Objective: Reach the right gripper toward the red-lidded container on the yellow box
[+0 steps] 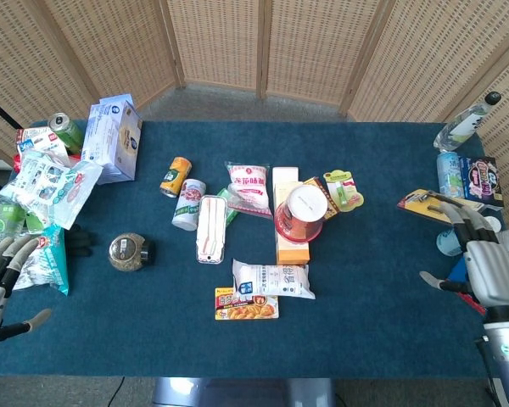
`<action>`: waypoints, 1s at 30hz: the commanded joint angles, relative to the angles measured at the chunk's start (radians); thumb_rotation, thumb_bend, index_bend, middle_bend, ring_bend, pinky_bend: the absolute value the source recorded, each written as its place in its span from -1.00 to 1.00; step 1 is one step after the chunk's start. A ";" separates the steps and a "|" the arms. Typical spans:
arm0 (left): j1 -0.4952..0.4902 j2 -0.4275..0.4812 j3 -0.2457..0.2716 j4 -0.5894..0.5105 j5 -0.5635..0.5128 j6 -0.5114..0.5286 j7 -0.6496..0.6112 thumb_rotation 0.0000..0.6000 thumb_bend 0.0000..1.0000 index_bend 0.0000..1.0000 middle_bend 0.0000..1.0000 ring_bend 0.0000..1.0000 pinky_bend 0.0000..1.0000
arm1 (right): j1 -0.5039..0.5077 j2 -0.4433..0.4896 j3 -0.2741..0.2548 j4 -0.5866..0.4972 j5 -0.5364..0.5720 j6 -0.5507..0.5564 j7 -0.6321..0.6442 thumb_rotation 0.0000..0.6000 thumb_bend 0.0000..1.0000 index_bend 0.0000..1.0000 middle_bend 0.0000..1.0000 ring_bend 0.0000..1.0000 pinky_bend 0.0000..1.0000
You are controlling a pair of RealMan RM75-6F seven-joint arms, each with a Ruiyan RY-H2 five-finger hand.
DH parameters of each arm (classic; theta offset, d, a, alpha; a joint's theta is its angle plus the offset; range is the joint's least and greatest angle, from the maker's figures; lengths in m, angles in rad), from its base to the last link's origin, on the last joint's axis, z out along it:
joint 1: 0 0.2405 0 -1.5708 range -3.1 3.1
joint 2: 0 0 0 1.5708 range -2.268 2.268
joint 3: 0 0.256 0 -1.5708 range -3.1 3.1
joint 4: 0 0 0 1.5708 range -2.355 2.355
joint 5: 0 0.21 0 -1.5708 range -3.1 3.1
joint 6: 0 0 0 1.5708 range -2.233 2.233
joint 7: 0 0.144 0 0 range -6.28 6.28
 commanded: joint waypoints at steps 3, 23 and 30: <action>0.006 0.001 0.000 -0.004 -0.001 0.006 0.008 1.00 -1.00 -1.00 -1.00 -1.00 -1.00 | 0.227 0.037 0.105 -0.076 0.217 -0.281 -0.101 1.00 -1.00 -1.00 -1.00 -1.00 -1.00; 0.011 0.037 -0.017 0.018 -0.035 0.021 -0.071 1.00 -1.00 -1.00 -1.00 -1.00 -1.00 | 0.682 -0.233 0.099 0.046 0.664 -0.450 -0.419 1.00 -1.00 -1.00 -1.00 -1.00 -1.00; 0.017 0.044 -0.018 0.020 -0.029 0.034 -0.086 1.00 -1.00 -1.00 -1.00 -1.00 -1.00 | 0.764 -0.294 0.086 0.093 0.743 -0.428 -0.464 1.00 -1.00 -1.00 -1.00 -1.00 -1.00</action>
